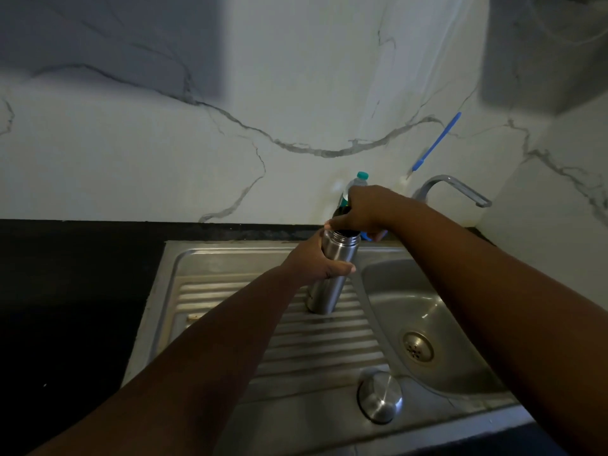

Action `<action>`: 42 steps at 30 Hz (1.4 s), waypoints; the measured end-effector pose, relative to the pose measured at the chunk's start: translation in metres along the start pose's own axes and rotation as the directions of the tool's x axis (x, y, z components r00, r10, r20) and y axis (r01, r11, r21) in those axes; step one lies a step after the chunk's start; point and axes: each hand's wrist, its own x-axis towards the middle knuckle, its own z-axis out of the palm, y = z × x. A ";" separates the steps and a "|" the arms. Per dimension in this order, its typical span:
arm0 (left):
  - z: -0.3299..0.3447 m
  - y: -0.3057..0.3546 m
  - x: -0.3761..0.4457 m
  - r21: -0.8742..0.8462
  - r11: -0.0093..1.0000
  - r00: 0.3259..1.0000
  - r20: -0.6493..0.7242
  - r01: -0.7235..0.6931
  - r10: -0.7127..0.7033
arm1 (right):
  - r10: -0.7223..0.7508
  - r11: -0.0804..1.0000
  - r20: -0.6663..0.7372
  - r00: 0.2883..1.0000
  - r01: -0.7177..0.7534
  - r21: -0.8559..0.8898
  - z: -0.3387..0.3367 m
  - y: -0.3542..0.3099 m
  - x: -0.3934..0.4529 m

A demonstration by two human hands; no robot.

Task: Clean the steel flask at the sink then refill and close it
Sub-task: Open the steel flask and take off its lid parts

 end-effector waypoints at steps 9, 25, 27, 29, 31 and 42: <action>0.000 0.003 -0.003 -0.001 1.000 1.000 -0.001 0.002 -0.002 | -0.113 0.975 0.103 0.988 0.090 0.201 0.002 0.007 -0.002; 0.002 0.005 -0.003 0.026 1.000 0.999 -0.033 0.015 -0.014 | -0.282 0.953 -0.019 0.959 0.283 0.113 -0.033 0.008 -0.033; 0.002 0.001 -0.001 0.027 1.000 0.999 -0.037 0.013 -0.012 | -0.287 0.953 -0.089 0.954 0.294 0.078 -0.033 0.008 -0.050; 0.002 -0.002 0.001 0.032 0.999 0.999 -0.036 0.010 -0.009 | -0.301 0.949 -0.156 0.941 0.311 0.042 -0.028 0.005 -0.065; 0.001 -0.002 0.000 0.080 0.997 1.000 -0.015 0.012 -0.011 | -0.335 0.937 -0.164 0.928 0.346 0.043 -0.020 0.001 -0.075; 0.002 -0.003 0.001 0.059 0.997 0.999 -0.028 0.040 -0.038 | -0.453 0.891 0.432 0.780 0.412 0.192 0.116 0.006 -0.115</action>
